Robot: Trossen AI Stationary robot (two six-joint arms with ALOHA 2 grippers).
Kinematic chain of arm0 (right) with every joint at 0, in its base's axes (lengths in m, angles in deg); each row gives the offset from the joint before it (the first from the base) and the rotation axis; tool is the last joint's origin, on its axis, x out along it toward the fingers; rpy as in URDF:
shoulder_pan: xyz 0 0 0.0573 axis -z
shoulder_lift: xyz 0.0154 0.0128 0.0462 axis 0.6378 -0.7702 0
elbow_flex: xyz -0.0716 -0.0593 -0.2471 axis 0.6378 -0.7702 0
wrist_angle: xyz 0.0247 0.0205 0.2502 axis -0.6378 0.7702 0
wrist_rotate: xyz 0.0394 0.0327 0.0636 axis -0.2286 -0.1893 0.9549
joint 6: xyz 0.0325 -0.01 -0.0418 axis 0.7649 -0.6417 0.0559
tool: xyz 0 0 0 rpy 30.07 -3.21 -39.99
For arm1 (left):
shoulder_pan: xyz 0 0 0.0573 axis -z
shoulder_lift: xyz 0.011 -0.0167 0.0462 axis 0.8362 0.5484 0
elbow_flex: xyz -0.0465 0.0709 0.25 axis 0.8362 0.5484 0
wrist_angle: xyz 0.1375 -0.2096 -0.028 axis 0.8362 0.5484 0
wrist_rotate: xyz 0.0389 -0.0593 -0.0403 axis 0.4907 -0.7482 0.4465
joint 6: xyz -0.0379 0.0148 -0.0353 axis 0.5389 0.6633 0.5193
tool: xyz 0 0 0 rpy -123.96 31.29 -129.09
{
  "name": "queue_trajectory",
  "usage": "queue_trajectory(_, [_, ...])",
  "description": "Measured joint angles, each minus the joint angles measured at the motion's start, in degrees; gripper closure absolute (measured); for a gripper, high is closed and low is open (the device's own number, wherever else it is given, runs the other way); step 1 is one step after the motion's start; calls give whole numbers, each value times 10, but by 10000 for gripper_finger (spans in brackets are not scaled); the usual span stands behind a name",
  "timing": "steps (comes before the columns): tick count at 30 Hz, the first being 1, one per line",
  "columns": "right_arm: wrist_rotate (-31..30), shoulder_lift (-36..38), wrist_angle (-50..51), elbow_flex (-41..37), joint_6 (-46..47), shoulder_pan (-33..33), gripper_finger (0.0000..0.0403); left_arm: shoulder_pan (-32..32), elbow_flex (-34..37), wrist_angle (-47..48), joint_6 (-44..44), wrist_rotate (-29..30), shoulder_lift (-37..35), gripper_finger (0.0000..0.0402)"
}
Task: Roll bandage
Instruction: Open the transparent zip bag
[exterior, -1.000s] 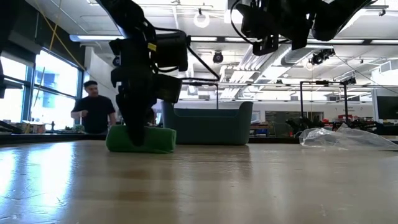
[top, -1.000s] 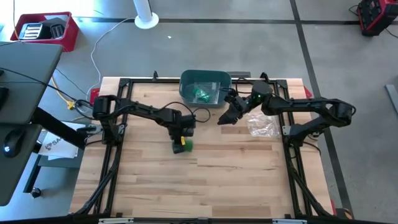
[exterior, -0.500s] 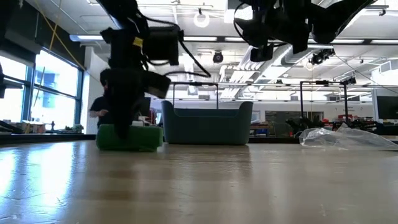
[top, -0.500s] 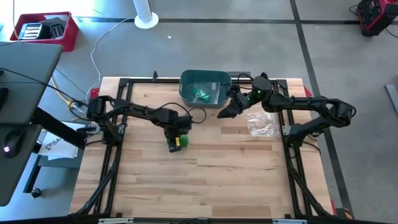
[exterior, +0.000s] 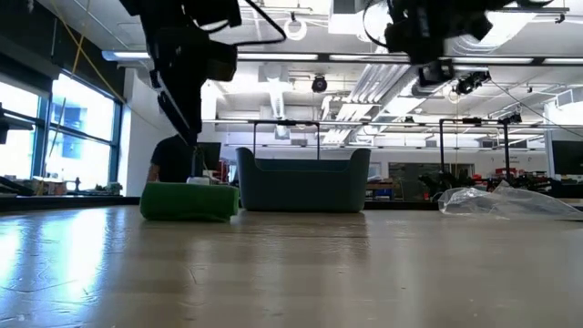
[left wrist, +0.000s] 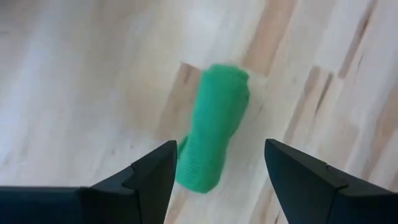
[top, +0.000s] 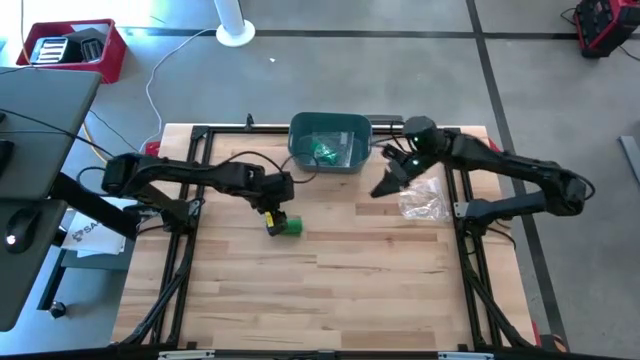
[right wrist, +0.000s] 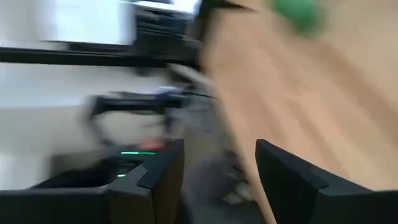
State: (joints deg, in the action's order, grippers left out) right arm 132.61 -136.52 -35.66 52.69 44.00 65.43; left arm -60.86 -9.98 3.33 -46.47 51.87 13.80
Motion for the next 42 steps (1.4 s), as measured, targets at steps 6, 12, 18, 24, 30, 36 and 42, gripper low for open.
queue_trajectory(6, [-246,1,464,77,-246,0,215,0,0,-14,64,67,-29,167])
queue_trajectory(12, [-373,-2,515,29,-284,35,215,0,0,-43,69,75,-27,167])
queue_trajectory(18, [-443,-42,514,-83,-249,72,215,0,0,-46,95,72,-26,167])
queue_trajectory(24, [-294,-83,312,-145,-224,41,215,0,0,-46,95,72,-26,167])
queue_trajectory(30, [-142,-57,190,-85,-289,-20,215,0,0,-46,100,47,-26,167])
queue_trajectory(36, [-334,-44,404,-9,-467,-54,215,4,-1,-46,114,45,-26,167])
queue_trajectory(42, [-324,-44,512,-54,-575,-85,215,4,-1,-46,109,46,-27,167])
